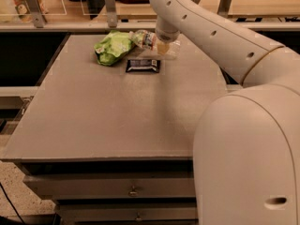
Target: Move water bottle near green rice chip bag
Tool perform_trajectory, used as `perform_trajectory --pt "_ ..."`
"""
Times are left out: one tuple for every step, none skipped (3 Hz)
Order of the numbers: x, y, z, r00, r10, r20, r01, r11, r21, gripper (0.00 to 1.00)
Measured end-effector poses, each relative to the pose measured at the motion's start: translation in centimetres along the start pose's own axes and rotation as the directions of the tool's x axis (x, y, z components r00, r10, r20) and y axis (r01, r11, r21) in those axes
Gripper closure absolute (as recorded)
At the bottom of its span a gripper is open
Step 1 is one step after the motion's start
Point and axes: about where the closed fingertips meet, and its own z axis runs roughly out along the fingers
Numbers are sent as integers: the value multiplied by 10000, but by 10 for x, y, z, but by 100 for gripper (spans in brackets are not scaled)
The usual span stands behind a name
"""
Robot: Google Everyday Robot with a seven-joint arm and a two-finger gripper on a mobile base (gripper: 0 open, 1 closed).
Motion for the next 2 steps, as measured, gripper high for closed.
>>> perform_trajectory --pt "11 -1 4 9994 -46 -336 43 9999 -98 100" --pt "22 -4 6 9980 -54 -634 41 9998 -204 82"
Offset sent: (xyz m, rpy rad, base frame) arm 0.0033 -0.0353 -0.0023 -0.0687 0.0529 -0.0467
